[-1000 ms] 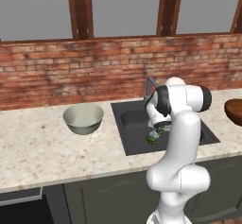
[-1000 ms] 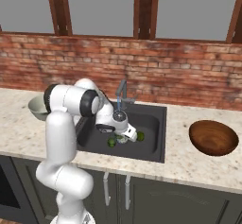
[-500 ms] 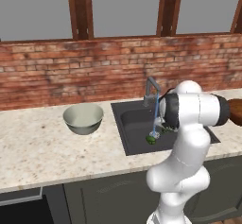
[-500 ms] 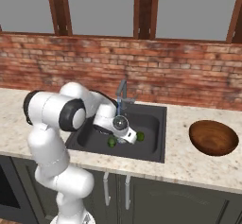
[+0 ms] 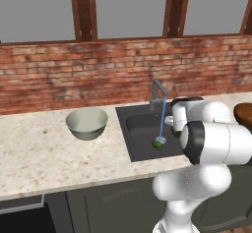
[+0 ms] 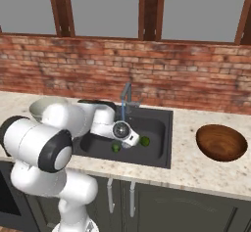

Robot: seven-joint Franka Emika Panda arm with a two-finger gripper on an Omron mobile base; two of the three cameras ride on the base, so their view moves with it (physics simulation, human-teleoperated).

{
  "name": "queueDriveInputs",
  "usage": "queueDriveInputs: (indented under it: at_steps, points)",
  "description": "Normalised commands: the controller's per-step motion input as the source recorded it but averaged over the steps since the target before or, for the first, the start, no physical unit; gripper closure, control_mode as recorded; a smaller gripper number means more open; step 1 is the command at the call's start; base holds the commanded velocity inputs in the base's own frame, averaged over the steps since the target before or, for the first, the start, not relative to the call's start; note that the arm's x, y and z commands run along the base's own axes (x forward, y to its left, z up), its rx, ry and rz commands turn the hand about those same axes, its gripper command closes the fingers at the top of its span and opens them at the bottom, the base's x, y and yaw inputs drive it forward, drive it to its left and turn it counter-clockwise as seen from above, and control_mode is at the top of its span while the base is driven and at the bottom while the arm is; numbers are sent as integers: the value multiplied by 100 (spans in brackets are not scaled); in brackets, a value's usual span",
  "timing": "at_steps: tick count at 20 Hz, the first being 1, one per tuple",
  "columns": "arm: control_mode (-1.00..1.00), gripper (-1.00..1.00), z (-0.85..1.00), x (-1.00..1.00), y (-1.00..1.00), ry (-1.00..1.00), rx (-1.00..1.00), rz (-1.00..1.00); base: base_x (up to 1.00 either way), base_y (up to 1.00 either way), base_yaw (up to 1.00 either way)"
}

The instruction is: Pick the avocados from the sink and place them in one bowl. Place the lime in the other bowl. Then turn off the sink faucet.

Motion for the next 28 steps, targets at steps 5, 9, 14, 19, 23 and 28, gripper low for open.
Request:
queueDriveInputs:
  at_steps: [5, 9, 14, 19, 23, 28]
  points:
    - [-100, 100, 86, -22, -10, 0, 5, 0, 0, 0, 0]
    - [-100, 100, 95, -35, -19, 9, 1, 0, 0, 0, 0]
    - [-100, 100, 100, -22, -17, 20, 0, 0, 0, 0, 0]
    - [-100, 100, 97, -25, -24, 23, 0, 0, 0, 0, 0]
    - [-100, 100, 54, -45, -42, 19, 0, 0, 0, 0, 0]
    - [-100, 100, 5, -46, -42, 1, 0, 0, 0, 0, 0]
